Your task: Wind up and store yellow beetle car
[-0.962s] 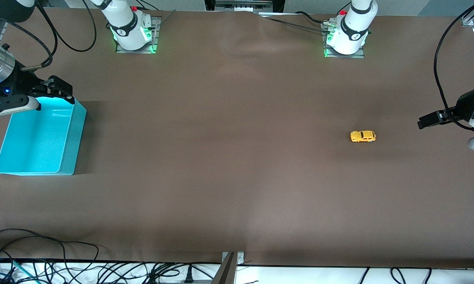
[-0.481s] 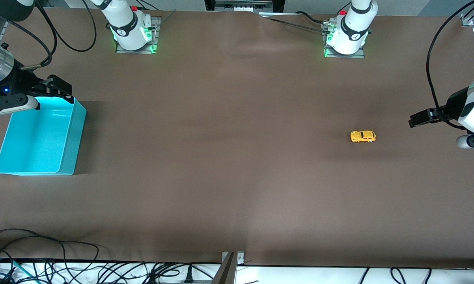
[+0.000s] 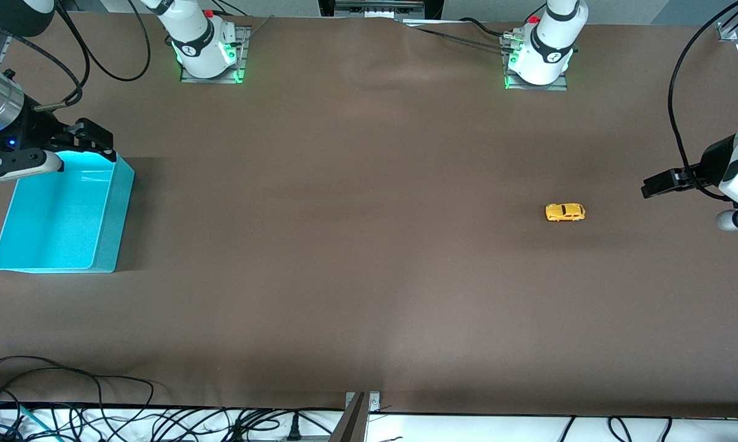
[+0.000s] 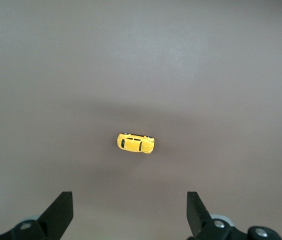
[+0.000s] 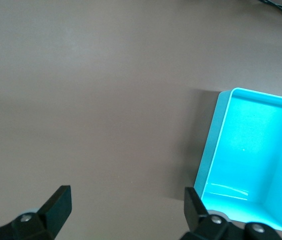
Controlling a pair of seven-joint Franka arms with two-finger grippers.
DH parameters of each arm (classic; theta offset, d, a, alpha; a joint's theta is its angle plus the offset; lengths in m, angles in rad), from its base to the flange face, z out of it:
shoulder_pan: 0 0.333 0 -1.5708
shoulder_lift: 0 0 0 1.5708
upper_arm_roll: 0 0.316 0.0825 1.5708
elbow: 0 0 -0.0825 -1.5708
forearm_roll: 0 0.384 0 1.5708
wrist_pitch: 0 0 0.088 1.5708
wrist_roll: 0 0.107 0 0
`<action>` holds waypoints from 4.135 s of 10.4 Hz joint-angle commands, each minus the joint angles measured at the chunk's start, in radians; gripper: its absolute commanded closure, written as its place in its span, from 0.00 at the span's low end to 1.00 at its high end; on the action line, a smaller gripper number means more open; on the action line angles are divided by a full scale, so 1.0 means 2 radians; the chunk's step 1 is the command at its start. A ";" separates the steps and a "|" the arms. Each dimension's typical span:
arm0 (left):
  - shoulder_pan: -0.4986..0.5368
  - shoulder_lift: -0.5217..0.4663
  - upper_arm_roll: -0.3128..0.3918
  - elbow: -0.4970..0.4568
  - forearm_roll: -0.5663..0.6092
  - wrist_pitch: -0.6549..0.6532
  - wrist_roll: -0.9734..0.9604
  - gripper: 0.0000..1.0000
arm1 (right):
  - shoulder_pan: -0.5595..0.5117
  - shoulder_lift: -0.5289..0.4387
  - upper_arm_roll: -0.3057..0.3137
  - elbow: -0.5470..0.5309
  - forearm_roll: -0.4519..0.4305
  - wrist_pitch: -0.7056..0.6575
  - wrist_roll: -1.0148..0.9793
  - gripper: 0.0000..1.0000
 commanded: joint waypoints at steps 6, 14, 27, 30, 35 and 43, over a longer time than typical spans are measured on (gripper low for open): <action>-0.002 -0.010 0.007 -0.016 -0.017 -0.004 0.050 0.00 | -0.001 0.005 -0.005 0.013 -0.005 -0.022 -0.012 0.00; 0.000 -0.009 0.008 -0.016 -0.016 -0.014 0.051 0.00 | -0.001 0.007 -0.006 0.011 -0.004 -0.020 -0.013 0.00; 0.018 -0.009 0.015 -0.027 -0.049 -0.011 0.077 0.00 | -0.002 0.007 -0.005 0.009 -0.004 -0.022 -0.017 0.00; 0.023 -0.009 0.014 -0.027 -0.049 -0.011 0.078 0.00 | -0.001 0.008 -0.005 0.008 -0.004 -0.017 -0.017 0.00; 0.027 -0.006 0.014 -0.027 -0.050 -0.011 0.077 0.00 | -0.001 0.006 -0.006 0.009 -0.003 -0.022 -0.017 0.00; 0.031 0.006 0.014 -0.081 -0.034 0.015 -0.445 0.00 | -0.001 0.007 -0.006 0.009 -0.003 -0.020 -0.017 0.00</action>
